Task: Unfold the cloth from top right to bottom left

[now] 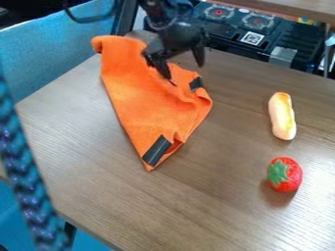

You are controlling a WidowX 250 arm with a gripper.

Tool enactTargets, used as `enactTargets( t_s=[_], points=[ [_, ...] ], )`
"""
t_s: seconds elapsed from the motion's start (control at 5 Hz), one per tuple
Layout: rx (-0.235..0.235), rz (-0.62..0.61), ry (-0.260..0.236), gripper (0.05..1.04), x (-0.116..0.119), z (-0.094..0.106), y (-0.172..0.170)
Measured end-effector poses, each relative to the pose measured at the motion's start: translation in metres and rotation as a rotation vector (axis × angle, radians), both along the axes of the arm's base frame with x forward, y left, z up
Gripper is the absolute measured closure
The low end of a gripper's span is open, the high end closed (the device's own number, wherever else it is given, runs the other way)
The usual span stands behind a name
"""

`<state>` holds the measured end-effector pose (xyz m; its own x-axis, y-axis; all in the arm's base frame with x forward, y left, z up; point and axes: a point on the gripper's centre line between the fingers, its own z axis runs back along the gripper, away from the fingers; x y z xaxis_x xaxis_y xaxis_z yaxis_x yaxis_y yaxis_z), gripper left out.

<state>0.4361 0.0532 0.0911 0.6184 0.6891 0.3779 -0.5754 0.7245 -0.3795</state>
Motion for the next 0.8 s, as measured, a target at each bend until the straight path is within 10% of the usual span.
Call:
enactTargets(
  t_s=[0.8],
  points=[
    [-0.029, 0.043, 0.095, 0.084, -0.0072, -0.0074, 0.0132]
  ],
)
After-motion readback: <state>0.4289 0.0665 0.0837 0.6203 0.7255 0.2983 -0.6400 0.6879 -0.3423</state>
